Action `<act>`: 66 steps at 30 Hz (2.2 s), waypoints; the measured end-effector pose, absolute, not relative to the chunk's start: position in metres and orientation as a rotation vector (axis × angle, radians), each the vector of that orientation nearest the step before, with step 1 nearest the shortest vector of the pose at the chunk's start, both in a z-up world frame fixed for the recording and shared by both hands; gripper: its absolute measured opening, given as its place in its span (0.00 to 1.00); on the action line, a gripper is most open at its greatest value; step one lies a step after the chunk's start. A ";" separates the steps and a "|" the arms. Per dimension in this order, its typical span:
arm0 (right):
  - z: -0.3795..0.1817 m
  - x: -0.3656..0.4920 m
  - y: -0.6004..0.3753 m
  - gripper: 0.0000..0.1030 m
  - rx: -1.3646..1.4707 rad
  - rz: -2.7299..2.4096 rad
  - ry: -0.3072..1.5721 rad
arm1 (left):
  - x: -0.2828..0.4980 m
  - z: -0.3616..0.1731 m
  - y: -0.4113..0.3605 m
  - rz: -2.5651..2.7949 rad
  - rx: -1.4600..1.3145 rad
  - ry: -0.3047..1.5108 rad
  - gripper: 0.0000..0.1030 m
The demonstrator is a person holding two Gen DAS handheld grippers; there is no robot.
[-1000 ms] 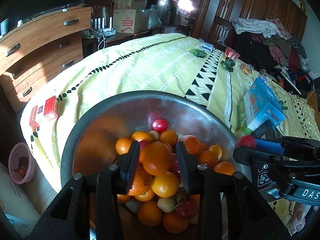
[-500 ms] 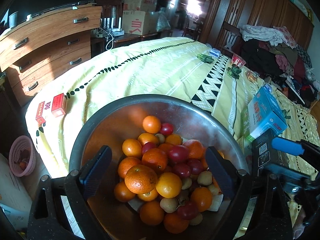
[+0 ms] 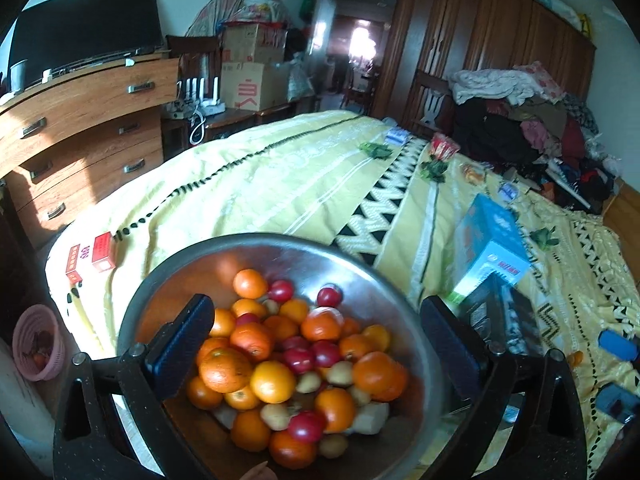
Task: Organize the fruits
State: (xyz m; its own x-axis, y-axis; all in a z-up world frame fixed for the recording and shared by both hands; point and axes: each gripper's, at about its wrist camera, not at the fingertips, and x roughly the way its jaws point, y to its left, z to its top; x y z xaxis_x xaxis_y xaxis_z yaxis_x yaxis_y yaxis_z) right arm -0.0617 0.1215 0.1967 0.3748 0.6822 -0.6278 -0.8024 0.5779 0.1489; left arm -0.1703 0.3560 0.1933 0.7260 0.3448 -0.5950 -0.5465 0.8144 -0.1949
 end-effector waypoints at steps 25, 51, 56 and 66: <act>0.104 -0.031 -0.074 0.94 -0.015 0.575 0.917 | -0.095 0.194 0.085 -0.055 -0.084 0.631 1.00; 0.008 0.012 -0.160 1.00 -0.060 0.342 0.936 | -0.006 0.014 -0.014 -0.132 -0.007 0.994 1.00; 0.005 0.012 -0.161 1.00 -0.058 0.354 0.933 | -0.005 0.008 -0.013 -0.130 -0.010 0.969 1.00; 0.003 0.012 -0.158 1.00 -0.063 0.350 0.929 | -0.005 0.006 -0.012 -0.134 -0.021 0.943 1.00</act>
State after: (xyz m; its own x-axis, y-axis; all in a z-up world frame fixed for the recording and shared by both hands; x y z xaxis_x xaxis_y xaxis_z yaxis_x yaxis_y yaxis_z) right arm 0.0119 -0.1575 0.0033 0.5469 0.2682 -0.7931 -0.3221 0.9418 0.0964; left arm -0.0054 -0.0117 0.0061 0.5793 -0.1234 -0.8057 0.1050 0.9915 -0.0764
